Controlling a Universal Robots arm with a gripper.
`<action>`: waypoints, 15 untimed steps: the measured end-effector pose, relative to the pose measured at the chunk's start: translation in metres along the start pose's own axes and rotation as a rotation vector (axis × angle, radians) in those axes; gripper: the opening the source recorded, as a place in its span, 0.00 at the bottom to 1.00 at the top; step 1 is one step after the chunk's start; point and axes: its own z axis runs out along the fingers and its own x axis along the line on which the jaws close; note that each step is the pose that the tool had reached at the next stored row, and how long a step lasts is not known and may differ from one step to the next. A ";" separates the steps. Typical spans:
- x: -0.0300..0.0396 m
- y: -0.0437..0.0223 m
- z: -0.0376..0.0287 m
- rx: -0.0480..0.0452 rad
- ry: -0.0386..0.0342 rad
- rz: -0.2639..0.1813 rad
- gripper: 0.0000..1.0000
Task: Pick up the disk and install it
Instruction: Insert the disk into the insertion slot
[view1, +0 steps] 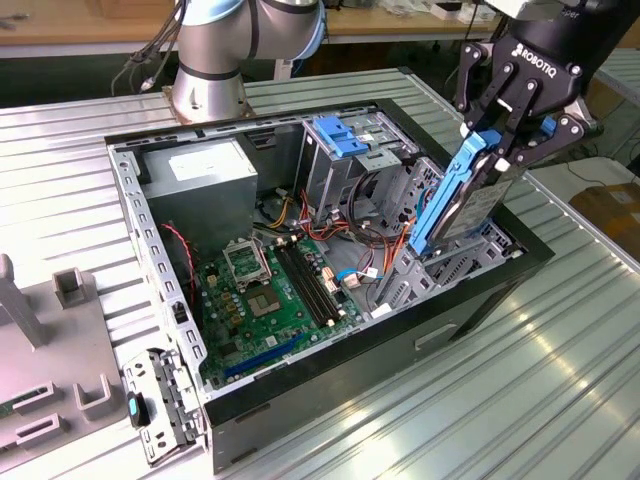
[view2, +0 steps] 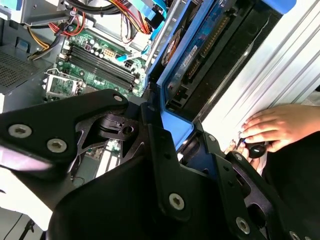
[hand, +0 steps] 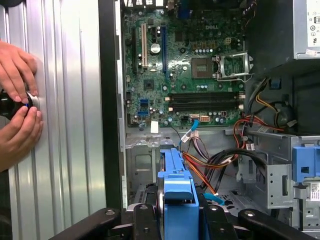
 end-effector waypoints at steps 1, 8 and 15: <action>0.0002 0.0000 0.0015 0.0000 -0.0001 0.000 0.37; 0.0040 -0.0003 0.0064 -0.0007 -0.0001 0.000 0.37; 0.0072 -0.0005 0.0178 -0.0006 0.0000 0.000 0.37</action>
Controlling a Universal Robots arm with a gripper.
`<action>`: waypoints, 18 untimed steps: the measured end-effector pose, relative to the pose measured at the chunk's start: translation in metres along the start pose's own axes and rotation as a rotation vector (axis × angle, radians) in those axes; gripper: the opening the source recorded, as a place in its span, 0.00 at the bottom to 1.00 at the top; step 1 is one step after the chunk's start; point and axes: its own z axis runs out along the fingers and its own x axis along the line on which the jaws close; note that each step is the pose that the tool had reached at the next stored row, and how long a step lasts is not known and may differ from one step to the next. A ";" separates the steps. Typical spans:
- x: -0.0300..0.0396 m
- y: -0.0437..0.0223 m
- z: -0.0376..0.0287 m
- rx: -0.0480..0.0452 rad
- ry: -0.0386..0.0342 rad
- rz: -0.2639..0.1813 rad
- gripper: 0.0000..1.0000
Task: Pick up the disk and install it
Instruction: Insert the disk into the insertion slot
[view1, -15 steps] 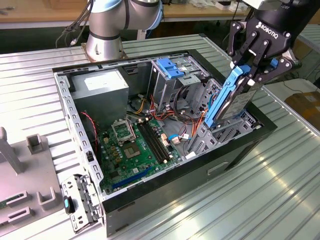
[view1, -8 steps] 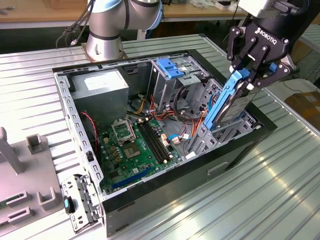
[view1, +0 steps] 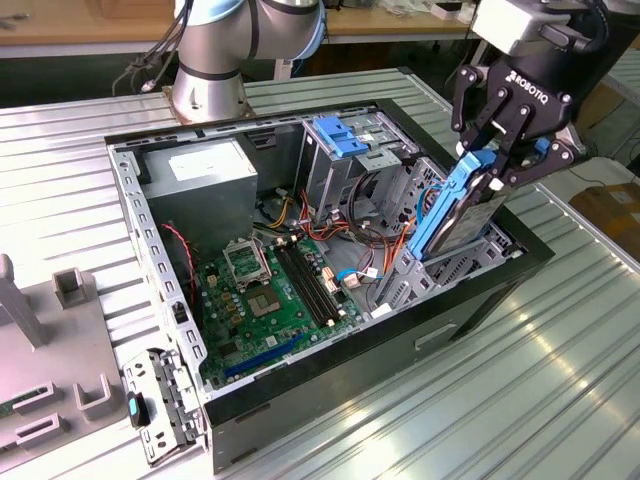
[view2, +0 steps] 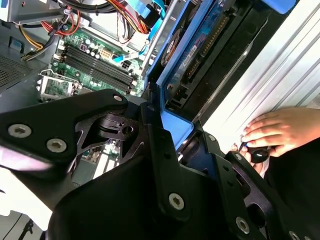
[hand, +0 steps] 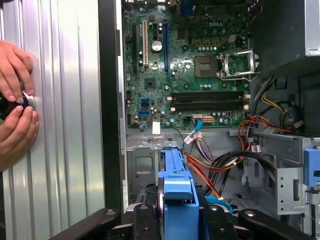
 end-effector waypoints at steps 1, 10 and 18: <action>0.0004 -0.0001 0.0024 0.0000 -0.0001 0.000 0.37; 0.0020 -0.0010 0.0215 0.0000 0.0003 0.000 0.37; 0.0020 -0.0010 0.0255 0.0096 -0.0005 0.000 0.37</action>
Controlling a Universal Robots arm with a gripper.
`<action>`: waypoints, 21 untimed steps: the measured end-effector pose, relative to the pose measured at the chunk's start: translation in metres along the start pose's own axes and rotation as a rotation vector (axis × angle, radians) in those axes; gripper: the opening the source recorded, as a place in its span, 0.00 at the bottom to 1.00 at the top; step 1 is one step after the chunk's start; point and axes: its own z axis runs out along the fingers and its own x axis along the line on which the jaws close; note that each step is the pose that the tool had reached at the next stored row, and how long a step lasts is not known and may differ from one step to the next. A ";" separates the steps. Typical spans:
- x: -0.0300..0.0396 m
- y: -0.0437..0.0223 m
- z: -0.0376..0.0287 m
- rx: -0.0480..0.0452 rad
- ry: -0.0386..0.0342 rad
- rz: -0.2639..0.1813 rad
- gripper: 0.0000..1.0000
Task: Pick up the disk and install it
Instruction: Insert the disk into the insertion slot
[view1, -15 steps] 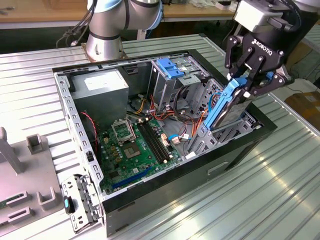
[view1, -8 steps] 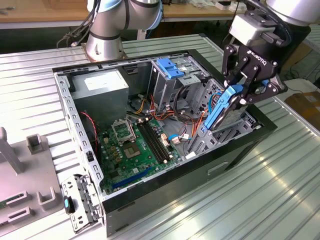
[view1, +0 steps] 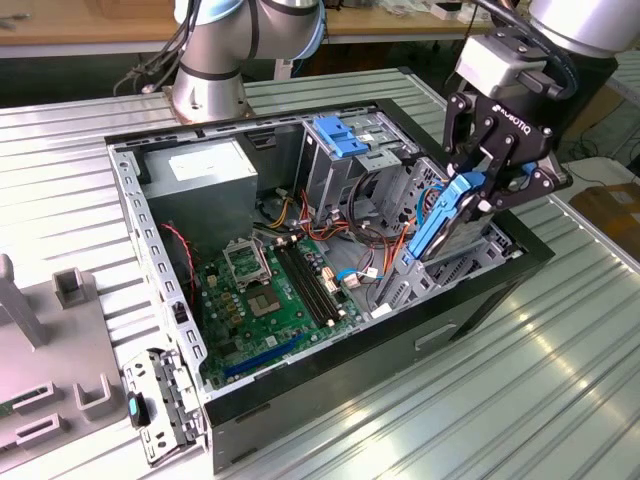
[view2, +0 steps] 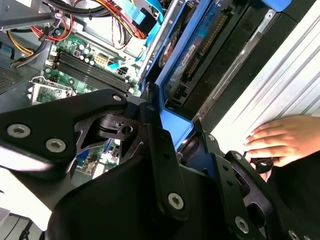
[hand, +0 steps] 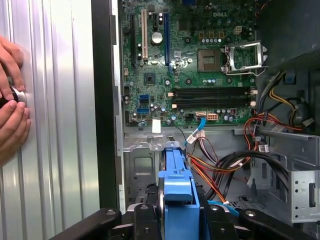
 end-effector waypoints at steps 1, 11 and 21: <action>0.0000 0.0000 0.0005 0.0016 -0.0001 0.000 0.37; 0.0000 0.0000 0.0039 0.0054 -0.0003 0.000 0.43; -0.0012 -0.0236 0.0097 0.0054 -0.0002 0.000 0.12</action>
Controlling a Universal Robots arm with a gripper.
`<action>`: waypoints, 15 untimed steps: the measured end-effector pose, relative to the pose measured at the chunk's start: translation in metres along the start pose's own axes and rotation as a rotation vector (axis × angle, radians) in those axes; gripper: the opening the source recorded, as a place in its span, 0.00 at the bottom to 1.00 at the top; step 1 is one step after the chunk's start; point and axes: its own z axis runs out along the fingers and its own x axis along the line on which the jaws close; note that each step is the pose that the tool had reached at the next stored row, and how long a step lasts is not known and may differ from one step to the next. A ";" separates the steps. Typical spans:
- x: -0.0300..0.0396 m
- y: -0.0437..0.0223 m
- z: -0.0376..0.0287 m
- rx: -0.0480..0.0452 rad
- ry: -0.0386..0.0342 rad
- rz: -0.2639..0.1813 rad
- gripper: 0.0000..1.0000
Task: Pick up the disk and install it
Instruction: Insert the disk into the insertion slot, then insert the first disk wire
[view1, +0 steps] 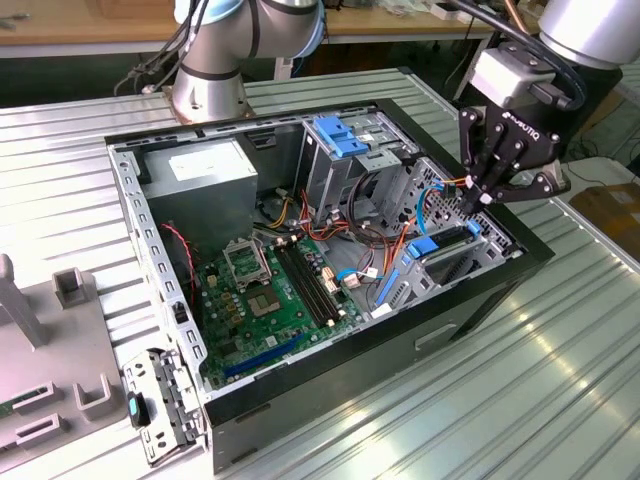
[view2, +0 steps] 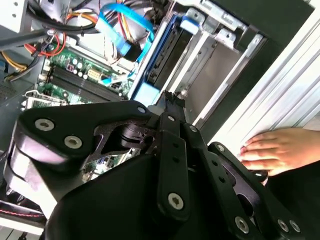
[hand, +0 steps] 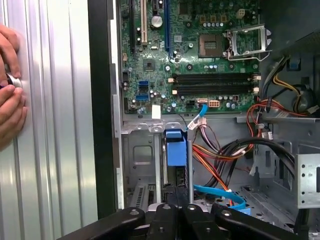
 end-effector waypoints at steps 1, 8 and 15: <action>-0.0003 -0.0059 0.0012 0.0000 -0.0002 0.000 0.12; -0.0006 -0.0122 0.0051 0.0002 0.0000 0.000 0.12; -0.0006 -0.0127 0.0063 0.0004 0.0000 0.000 0.12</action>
